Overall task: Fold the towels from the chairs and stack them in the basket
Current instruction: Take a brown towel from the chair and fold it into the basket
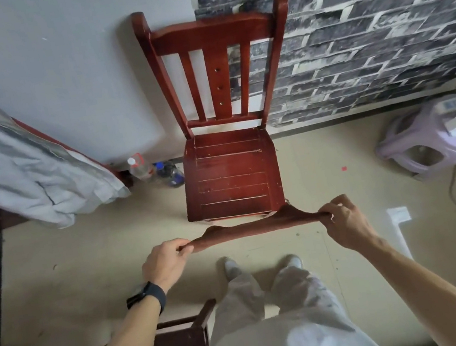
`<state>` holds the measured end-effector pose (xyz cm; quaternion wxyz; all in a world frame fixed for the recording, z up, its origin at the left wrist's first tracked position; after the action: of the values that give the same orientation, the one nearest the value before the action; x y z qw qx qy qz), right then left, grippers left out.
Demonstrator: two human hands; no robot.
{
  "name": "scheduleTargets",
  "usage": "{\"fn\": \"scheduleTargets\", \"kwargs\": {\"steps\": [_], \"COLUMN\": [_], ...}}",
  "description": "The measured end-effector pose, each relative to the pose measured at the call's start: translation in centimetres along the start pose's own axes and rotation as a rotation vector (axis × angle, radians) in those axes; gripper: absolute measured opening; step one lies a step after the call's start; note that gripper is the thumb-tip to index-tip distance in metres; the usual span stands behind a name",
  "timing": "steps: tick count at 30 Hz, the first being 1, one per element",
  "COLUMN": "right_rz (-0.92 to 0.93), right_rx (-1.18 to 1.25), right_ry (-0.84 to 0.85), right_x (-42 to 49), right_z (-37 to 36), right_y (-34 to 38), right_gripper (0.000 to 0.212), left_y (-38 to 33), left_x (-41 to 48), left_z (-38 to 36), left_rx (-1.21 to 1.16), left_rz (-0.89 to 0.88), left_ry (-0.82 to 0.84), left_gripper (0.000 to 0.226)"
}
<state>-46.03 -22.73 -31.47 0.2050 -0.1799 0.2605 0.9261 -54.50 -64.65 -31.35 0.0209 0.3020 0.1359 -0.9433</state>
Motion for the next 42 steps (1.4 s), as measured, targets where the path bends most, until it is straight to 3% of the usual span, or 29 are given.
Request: {"fn": "scheduleTargets", "kwargs": {"steps": [4, 8, 16, 21, 25, 27, 30, 34, 37, 42], "right_rz": [-0.031, -0.109, -0.265, -0.339, -0.32, -0.28, -0.309, -0.52, -0.631, -0.647], "right_rx": [-0.022, 0.059, 0.368, 0.589, 0.668, 0.787, 0.568, 0.392, 0.321, 0.315], "right_ry": [0.092, 0.065, -0.183, -0.222, -0.31, -0.21, -0.111, -0.015, 0.08, 0.07], "right_x": [1.8, 7.4, 26.5, 36.0, 40.7, 41.9, 39.2, 29.5, 23.2, 21.5], "right_z": [-0.1, 0.6, -2.8, -9.0, -10.4, -11.6, -14.2, -20.2, -24.4, -26.7], "right_y": [1.0, 2.1, 2.6, 0.1, -0.3, 0.4, -0.2, -3.9, -5.8, -7.0], "right_gripper": [0.019, 0.022, 0.026, 0.02, 0.026, 0.051, 0.074, 0.055, 0.057, 0.038], "left_y": [-0.5, -2.5, -6.8, -6.5, -7.8, -8.4, -7.3, -2.3, 0.7, 1.8], "left_x": [2.7, 8.7, 27.1, 37.5, 42.4, 43.2, 41.5, 35.7, 31.2, 29.2], "left_z": [0.6, 3.2, 3.1, -2.3, -3.4, -4.1, -6.0, -12.3, -17.6, -21.0], "left_rx": [0.07, -0.043, -0.54, -0.921, -1.107, -1.021, -0.579, -0.402, -0.342, -0.274], "left_rz": [-0.114, -0.138, 0.044, 0.194, 0.155, 0.099, 0.097, 0.33, 0.5, 0.42], "left_ry": [0.116, 0.069, -0.197, -0.244, -0.229, -0.118, -0.113, -0.135, -0.049, -0.02], "left_gripper": [0.017, 0.014, 0.008, 0.017, 0.019, 0.042, 0.062, 0.035, 0.027, 0.029]}}
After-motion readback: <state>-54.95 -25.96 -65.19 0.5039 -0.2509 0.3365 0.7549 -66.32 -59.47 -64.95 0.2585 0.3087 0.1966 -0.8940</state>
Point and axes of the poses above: each hand's wrist, its own x-axis towards the middle knuckle, its own z-axis out of the back of the hand, y = z × x, the point moved 8 cm from there along x, towards the middle knuckle, and after that the axes turned 3 degrees about x, right-handed, at the moved point
